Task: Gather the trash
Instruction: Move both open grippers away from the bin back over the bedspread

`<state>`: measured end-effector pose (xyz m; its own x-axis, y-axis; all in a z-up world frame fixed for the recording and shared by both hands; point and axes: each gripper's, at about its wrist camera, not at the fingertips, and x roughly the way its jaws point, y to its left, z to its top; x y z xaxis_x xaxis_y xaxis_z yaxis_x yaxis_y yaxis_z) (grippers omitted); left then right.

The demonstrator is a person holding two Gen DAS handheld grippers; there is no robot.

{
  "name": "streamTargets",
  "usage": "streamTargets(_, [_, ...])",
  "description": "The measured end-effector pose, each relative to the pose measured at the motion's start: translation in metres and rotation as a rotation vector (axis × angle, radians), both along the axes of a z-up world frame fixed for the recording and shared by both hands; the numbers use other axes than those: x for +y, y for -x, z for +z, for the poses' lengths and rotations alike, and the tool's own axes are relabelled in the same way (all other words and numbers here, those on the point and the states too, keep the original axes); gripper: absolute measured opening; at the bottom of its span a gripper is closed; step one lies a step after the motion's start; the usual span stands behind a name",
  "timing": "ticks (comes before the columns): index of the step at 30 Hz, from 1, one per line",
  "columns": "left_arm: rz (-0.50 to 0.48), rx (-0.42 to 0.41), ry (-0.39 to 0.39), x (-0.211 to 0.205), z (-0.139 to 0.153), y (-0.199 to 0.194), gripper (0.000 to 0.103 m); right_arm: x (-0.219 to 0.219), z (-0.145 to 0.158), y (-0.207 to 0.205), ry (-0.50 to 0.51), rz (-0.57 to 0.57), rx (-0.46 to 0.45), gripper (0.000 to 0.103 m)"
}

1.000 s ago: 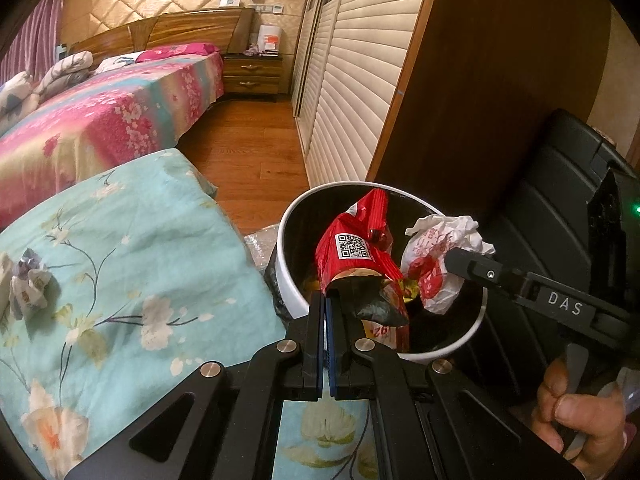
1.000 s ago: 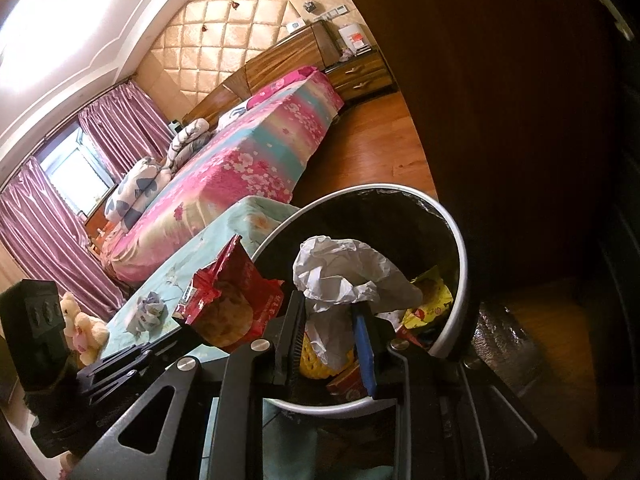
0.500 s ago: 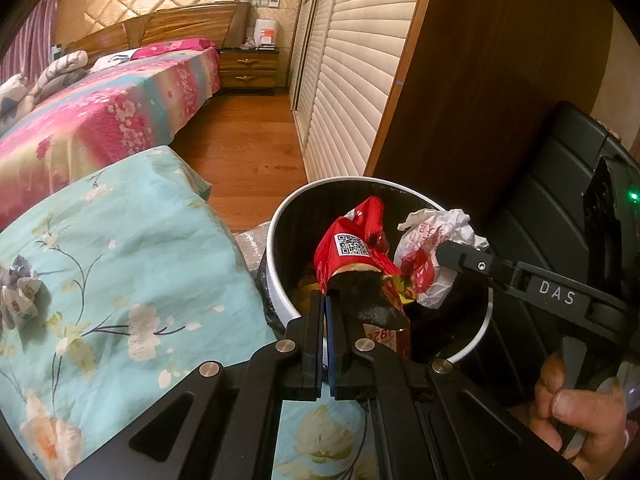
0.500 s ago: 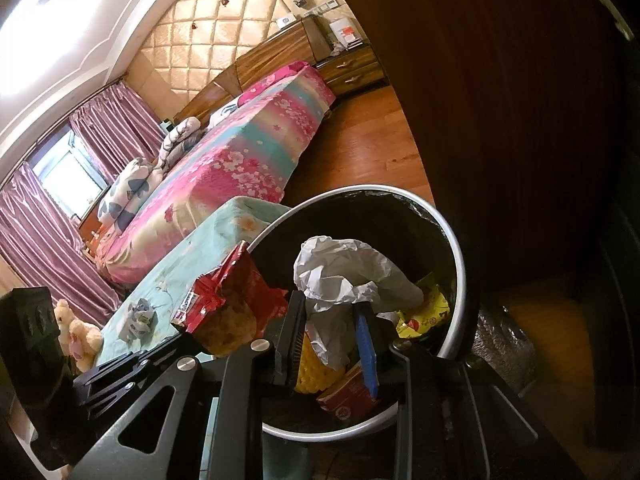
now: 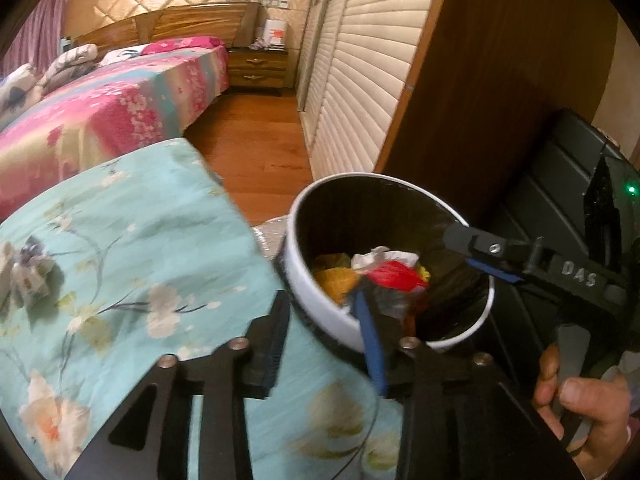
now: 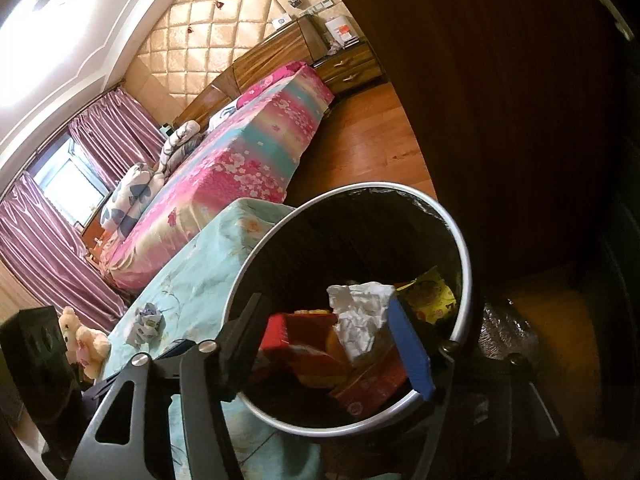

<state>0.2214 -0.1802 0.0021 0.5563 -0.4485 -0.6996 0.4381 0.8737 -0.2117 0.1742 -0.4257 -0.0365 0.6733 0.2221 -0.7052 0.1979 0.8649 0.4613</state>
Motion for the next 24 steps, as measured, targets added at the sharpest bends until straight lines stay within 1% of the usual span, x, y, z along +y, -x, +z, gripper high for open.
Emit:
streamTargets(1, [0.013, -0.001, 0.005, 0.007, 0.0, 0.003, 0.043, 0.002, 0.001, 0.0, 0.001, 0.002, -0.003, 0.072])
streamTargets(3, [0.033, 0.001, 0.008, 0.017, -0.001, 0.006, 0.045, 0.009, 0.004, 0.001, 0.001, 0.009, -0.012, 0.077])
streamTargets(4, [0.046, 0.004, 0.013, 0.025, -0.001, 0.008, 0.045, 0.012, 0.005, 0.001, 0.003, 0.013, -0.015, 0.077])
streamTargets(11, [0.134, 0.01, 0.027, 0.069, -0.003, 0.02, 0.047, 0.044, 0.014, 0.0, 0.026, 0.065, -0.045, 0.078])
streamTargets(15, [0.19, 0.007, 0.024, 0.095, -0.003, 0.028, 0.049, 0.072, 0.019, -0.002, 0.041, 0.113, -0.064, 0.082])
streamTargets(19, [0.262, 0.009, 0.019, 0.13, -0.006, 0.04, 0.049, 0.099, 0.014, -0.006, 0.046, 0.168, -0.062, 0.082])
streamTargets(24, [0.338, 0.023, 0.016, 0.165, -0.009, 0.05, 0.05, 0.135, 0.001, -0.009, 0.046, 0.24, -0.034, 0.082])
